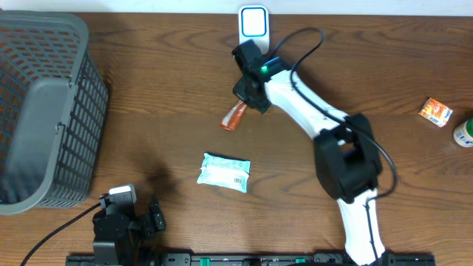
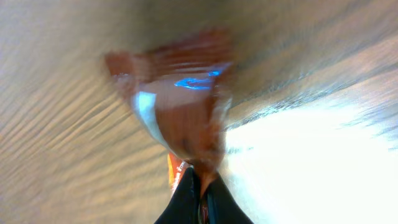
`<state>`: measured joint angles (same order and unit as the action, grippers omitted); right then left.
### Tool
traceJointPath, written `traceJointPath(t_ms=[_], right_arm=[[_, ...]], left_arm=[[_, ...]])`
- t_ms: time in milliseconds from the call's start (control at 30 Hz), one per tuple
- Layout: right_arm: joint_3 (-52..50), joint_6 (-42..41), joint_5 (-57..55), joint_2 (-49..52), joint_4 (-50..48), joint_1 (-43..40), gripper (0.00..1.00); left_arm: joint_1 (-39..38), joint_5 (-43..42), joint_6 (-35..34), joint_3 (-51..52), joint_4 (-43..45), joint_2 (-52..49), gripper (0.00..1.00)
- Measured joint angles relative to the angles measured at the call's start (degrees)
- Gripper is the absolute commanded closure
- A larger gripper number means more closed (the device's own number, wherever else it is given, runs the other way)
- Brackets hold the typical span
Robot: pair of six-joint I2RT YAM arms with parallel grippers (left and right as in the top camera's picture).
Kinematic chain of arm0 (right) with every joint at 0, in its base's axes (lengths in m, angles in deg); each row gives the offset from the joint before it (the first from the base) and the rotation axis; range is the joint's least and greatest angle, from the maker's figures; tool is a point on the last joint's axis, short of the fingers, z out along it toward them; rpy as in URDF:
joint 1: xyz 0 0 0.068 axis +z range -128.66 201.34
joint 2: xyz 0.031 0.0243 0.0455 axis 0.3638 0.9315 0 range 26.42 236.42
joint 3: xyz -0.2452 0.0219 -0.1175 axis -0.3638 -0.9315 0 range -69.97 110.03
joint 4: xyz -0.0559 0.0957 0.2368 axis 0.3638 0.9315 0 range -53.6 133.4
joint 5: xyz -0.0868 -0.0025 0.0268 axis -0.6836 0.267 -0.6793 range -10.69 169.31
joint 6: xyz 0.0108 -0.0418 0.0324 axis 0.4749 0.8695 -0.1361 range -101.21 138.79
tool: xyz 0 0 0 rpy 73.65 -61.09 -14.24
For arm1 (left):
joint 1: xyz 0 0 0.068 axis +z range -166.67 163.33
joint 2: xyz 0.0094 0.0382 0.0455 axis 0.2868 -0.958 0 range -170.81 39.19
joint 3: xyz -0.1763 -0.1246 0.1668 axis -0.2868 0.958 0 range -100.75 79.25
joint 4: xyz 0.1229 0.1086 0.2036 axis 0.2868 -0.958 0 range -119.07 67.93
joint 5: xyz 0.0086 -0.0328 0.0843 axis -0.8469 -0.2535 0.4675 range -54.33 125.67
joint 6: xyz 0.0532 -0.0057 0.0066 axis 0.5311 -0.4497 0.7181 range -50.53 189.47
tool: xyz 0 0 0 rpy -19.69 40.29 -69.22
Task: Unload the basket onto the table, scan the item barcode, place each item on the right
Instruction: 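Hold the snack bar up in front of the scanner with the right gripper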
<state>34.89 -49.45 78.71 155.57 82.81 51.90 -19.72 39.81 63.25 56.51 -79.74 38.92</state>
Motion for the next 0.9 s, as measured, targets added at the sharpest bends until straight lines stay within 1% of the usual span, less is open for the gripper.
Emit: traceJointPath(t_ms=[33, 133, 167, 233, 333, 367, 400, 433, 467, 500, 533, 600, 700, 767, 900], right_arm=[[-0.07, 4.24, 0.22, -2.43, 0.46, -0.20, 0.99], [-0.07, 12.28, 2.93, -8.33, 1.84, -0.35, 0.99], [-0.07, 13.40, 3.45, -9.27, 2.08, -0.39, 0.99], [-0.02, 18.80, 7.37, -13.57, 2.58, -0.72, 0.99], [0.09, 24.17, 13.16, -16.44, 4.31, -1.73, 0.99], [0.17, 25.55, 14.34, -16.61, 5.55, -2.01, 0.88], [0.17, 26.62, 14.84, -16.61, 6.91, -2.36, 0.60], [0.15, 27.30, 15.04, -16.55, 8.59, -2.60, 0.35], [0.15, 28.50, 14.84, -16.37, 10.80, -2.91, 0.18], [0.13, 29.00, 14.29, -16.26, 12.83, -2.95, 0.08], [0.07, 29.42, 13.68, -16.20, 14.47, -3.13, 0.01], [-0.17, 30.18, 12.09, -16.11, 17.03, -3.28, 0.01], [-1.57, 30.34, 9.90, -16.11, 16.09, -3.34, 0.01], [-3.61, 29.75, 7.96, -16.11, 12.81, -3.34, 0.01], [-10.45, 27.17, 4.07, -16.11, 1.53, -3.34, 0.01]], left_arm=[[0.00, -0.02, 0.00, 0.00, 0.00, 0.00, 0.06], [0.00, -0.02, 0.00, 0.00, 0.00, 0.00, 0.06], [0.00, 0.00, 0.00, 0.00, 0.00, 0.00, 0.06], [0.00, 0.00, 0.00, 0.00, 0.00, 0.00, 0.06], [0.00, -0.02, 0.00, 0.00, 0.00, 0.00, 0.06], [0.00, 0.00, 0.00, 0.00, 0.00, 0.00, 0.06], [0.00, 0.00, 0.00, 0.00, 0.02, 0.00, 0.06], [0.00, 0.00, 0.00, 0.00, 0.00, 0.00, 0.06], [0.00, 0.00, 0.00, 0.00, 0.00, 0.00, 0.06], [0.00, 0.00, 0.00, 0.00, 0.00, 0.00, 0.06], [0.00, 0.00, 0.00, 0.00, 0.00, 0.00, 0.06], [0.00, 0.00, 0.00, 0.00, 0.00, 0.00, 0.06], [0.00, -0.02, 0.00, 0.00, 0.00, 0.00, 0.06], [0.00, -0.02, 0.00, 0.00, 0.00, 0.00, 0.06], [0.00, -0.02, 0.00, 0.00, 0.00, 0.00, 0.06]])
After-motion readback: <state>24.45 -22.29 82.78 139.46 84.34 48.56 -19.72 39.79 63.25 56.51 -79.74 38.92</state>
